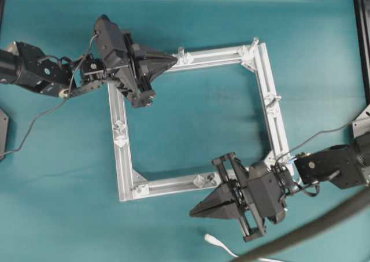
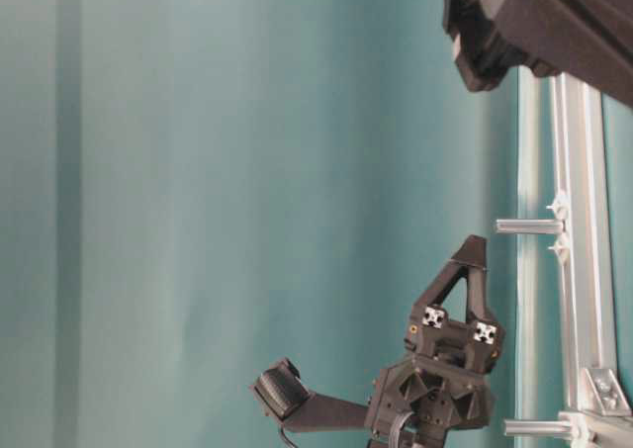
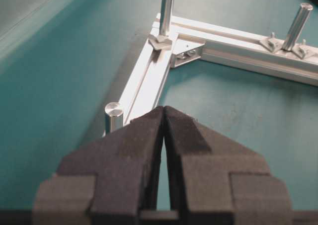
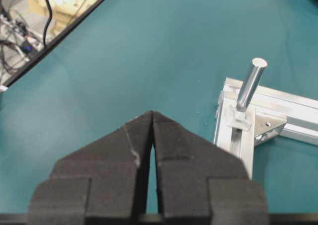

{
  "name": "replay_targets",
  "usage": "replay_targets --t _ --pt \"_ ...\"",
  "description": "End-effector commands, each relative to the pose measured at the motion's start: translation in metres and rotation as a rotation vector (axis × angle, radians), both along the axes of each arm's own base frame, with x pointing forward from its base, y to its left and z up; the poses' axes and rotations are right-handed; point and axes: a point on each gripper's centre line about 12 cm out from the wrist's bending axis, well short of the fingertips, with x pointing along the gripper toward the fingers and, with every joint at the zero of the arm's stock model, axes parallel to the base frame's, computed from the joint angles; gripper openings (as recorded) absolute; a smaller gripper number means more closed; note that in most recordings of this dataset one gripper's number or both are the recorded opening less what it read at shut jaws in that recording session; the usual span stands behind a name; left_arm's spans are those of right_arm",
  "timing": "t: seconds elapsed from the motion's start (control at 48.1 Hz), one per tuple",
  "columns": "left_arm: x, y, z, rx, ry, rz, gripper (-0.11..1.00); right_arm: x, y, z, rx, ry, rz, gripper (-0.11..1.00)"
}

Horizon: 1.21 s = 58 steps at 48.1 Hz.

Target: Move the cable alternately left and right between 8 pins so it hooks onto each one.

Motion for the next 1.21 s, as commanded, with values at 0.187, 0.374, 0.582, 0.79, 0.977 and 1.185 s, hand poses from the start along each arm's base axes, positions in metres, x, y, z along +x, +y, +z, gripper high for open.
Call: replay_targets --t 0.187,0.374,0.582,0.79,0.977,1.185 --pt "-0.006 -0.019 0.063 0.048 -0.002 -0.085 0.00 0.002 0.025 0.028 0.008 0.159 0.022 0.00" --pt "-0.026 -0.034 0.081 0.025 0.040 -0.116 0.01 -0.012 0.045 0.042 0.054 0.324 0.018 0.00" --pt "-0.049 -0.044 0.089 0.015 0.048 -0.129 0.17 -0.026 0.060 0.034 0.147 0.446 -0.005 0.00" --pt "-0.069 -0.058 0.091 0.011 0.068 -0.164 0.52 -0.026 0.063 0.016 0.165 0.520 -0.032 0.03" --pt "-0.083 -0.071 0.094 0.009 0.101 -0.206 0.70 -0.021 0.065 -0.003 0.155 0.578 -0.057 0.40" --pt "-0.105 -0.079 0.091 0.001 0.119 -0.225 0.70 -0.013 0.068 -0.019 0.184 0.660 -0.113 0.62"
